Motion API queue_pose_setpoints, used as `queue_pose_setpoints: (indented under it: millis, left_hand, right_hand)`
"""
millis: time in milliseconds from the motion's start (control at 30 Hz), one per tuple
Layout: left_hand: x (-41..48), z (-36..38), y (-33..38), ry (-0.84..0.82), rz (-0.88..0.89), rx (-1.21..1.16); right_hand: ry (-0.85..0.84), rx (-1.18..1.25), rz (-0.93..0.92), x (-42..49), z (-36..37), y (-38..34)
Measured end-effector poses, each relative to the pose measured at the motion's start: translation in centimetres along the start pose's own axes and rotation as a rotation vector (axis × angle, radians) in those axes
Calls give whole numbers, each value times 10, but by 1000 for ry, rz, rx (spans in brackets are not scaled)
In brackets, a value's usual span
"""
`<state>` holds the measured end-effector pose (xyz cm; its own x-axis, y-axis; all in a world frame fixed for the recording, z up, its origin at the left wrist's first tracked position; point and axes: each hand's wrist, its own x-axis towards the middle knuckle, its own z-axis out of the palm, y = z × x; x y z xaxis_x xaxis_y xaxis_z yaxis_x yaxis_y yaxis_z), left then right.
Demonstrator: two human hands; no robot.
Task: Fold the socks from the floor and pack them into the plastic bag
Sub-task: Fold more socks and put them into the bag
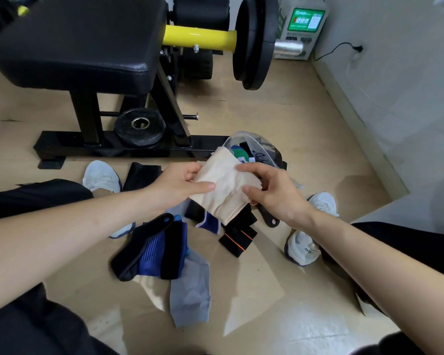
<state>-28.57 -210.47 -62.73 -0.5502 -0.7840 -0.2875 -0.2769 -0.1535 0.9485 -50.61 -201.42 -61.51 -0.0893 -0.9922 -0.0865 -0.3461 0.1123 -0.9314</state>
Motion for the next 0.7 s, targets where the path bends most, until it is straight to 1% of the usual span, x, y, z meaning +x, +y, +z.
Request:
queue_pose_setpoints:
  millis: [67, 133, 233, 300, 367, 467, 633, 700]
  left_hand:
    - [1, -1, 0, 36, 36, 54]
    - [1, 0, 0, 17, 94, 109]
    - [-2, 6, 2, -7, 184, 128]
    - [-2, 8, 2, 20, 228, 145]
    - [-3, 8, -1, 47, 261, 218]
    - [-7, 13, -3, 23, 348, 363]
    - [-16, 22, -5, -71, 548, 586]
    - [-18, 22, -4, -91, 597, 643]
  right_hand:
    - [-11, -4, 32, 1, -3, 5]
    - [-18, -17, 53, 1, -2, 11]
    - [-18, -1, 65, 3, -4, 14]
    - [-27, -10, 65, 3, -5, 12]
    - [-30, 11, 87, 3, -5, 10]
    - [-23, 148, 153, 2, -2, 4]
    - [-59, 502, 345, 2, -2, -5]
    - [-58, 536, 378, 2, -3, -8]
